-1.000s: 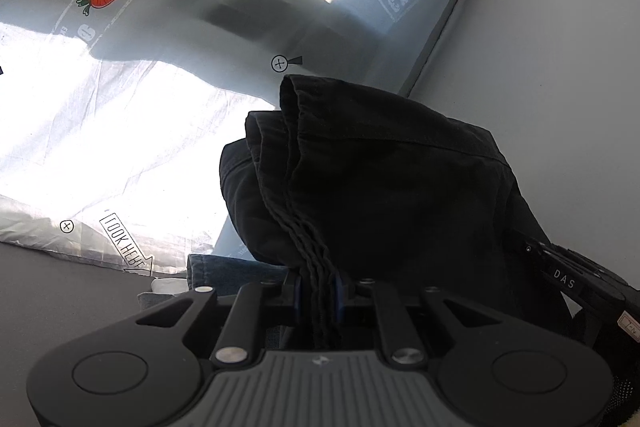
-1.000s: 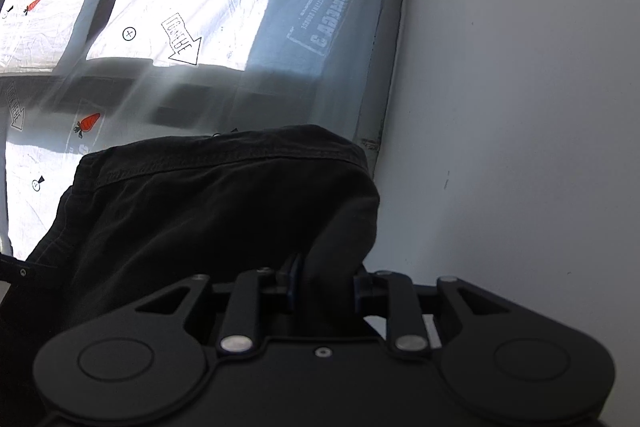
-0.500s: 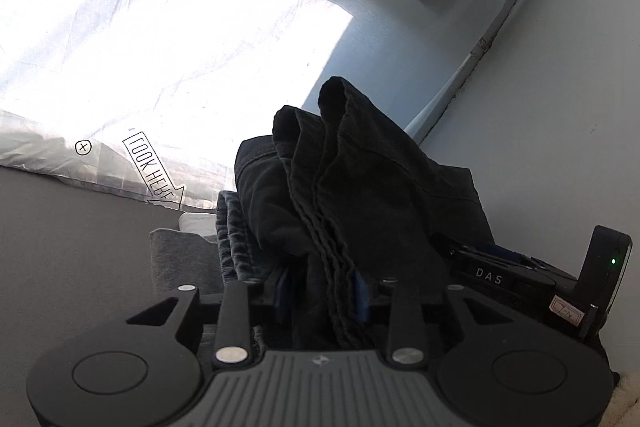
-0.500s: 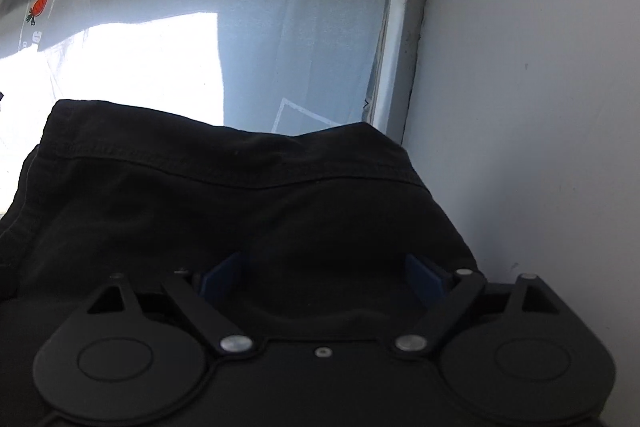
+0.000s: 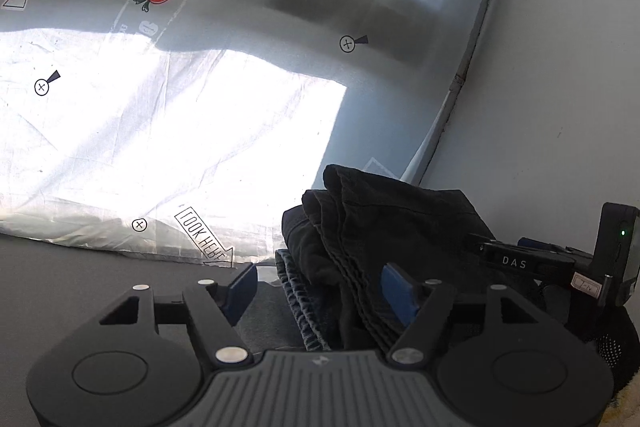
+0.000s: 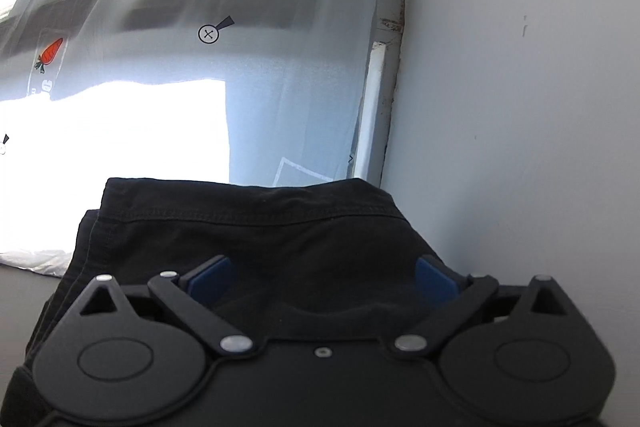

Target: Fold clothes

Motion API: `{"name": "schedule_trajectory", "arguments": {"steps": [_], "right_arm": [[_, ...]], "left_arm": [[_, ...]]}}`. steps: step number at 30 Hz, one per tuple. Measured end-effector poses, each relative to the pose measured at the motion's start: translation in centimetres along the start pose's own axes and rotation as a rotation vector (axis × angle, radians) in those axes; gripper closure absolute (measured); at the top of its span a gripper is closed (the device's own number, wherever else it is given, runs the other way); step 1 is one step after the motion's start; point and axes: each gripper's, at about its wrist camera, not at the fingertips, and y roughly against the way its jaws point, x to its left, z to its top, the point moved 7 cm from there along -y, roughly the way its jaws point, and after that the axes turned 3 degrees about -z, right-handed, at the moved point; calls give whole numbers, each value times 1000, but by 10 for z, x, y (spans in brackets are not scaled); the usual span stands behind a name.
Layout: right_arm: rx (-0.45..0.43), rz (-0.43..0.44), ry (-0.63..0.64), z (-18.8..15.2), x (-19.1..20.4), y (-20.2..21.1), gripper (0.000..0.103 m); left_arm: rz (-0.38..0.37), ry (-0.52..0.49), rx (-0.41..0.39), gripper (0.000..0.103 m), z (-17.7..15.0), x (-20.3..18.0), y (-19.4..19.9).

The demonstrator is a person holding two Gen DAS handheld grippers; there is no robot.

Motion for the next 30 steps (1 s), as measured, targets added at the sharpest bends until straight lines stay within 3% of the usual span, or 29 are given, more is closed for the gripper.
{"name": "schedule_trajectory", "arguments": {"steps": [2, 4, 9, 12, 17, 20, 24, 28, 30], "right_arm": [[-81, -13, -50, 10, 8, 36, 0], [-140, 28, -107, 17, 16, 67, 0], [-203, 113, -178, 23, 46, 126, 0], [-197, 163, -140, 16, 73, 158, 0], [-177, 262, -32, 4, 133, 211, 0], [-142, 347, 8, -4, 177, 247, 0], [-66, 455, -41, -16, 231, 286, 0], [-14, 462, -36, -36, 291, 321, 0], [-17, 432, -37, -46, 321, 343, 0]], "left_arm": [[26, -34, -77, 9, 8, 1, 40], [40, -36, -158, 0, 12, 2, 78], [78, 17, -285, 0, 8, 2, 170], [131, 11, -339, 0, 4, 5, 212], [194, -83, -302, 0, 4, 17, 259], [294, -131, -279, 0, 6, 32, 287], [292, -102, -267, 0, 8, 67, 331], [285, -55, -270, 0, 6, 113, 373], [314, -85, -239, 0, 2, 142, 393]]}}
